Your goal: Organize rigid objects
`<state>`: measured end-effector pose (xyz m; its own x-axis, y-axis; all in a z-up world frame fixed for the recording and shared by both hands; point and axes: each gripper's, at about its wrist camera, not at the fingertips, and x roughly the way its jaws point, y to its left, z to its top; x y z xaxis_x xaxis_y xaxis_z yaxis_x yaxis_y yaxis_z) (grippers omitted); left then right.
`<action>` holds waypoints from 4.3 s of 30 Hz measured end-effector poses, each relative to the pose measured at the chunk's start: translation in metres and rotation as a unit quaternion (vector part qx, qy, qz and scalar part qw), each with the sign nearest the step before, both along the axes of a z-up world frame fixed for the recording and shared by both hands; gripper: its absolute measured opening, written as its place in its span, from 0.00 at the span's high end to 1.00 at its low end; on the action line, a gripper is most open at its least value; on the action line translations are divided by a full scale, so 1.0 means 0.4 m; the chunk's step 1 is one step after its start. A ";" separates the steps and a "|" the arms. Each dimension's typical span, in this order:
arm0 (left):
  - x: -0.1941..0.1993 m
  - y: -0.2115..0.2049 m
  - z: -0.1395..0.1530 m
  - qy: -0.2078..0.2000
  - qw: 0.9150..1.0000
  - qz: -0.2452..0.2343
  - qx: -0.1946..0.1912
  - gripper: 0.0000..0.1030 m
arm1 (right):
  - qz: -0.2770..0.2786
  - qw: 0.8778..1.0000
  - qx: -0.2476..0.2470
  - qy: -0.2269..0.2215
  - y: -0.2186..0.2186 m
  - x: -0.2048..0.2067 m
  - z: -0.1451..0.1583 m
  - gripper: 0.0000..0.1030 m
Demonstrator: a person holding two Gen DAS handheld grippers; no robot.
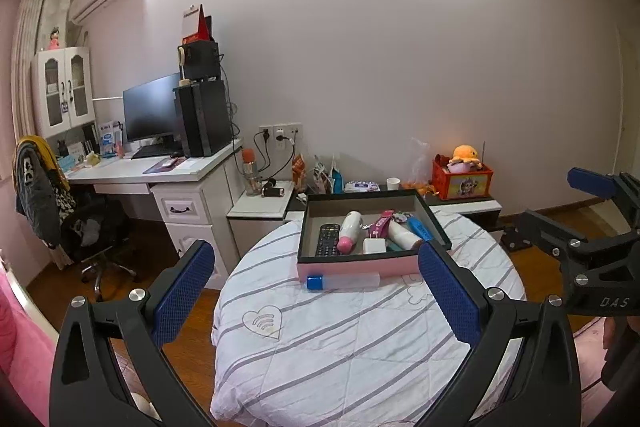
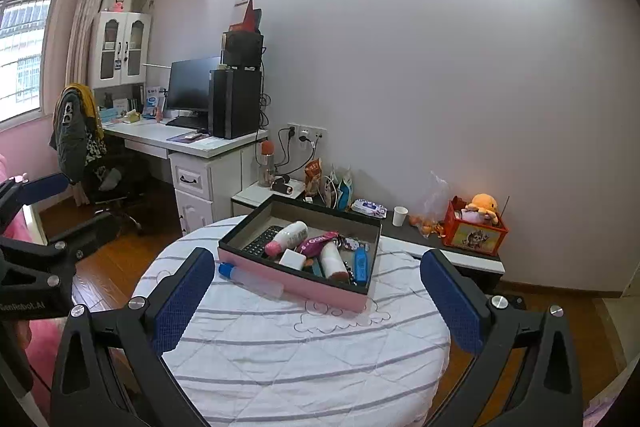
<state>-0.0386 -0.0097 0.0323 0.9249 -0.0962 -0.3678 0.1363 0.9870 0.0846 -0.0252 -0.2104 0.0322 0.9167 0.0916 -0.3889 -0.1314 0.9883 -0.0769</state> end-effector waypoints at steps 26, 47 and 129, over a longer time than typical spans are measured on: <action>0.506 -0.255 -0.462 0.248 0.966 0.036 0.063 0.00 | -0.017 0.985 0.053 0.162 -0.198 0.309 -0.401 0.00; 0.541 -0.023 -0.535 0.290 0.944 0.153 0.038 0.00 | 0.029 0.980 0.043 0.190 -0.115 0.351 -0.429 0.00; 0.369 -0.027 -0.530 0.279 0.958 -0.051 0.048 0.68 | 0.010 0.974 0.015 0.225 -0.006 0.340 -0.437 0.00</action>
<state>0.1090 -0.0206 -0.1796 0.5698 -0.1166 -0.8134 0.2823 0.9574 0.0605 0.1107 -0.2128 -0.1424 0.6522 0.1238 -0.7478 -0.1636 0.9863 0.0206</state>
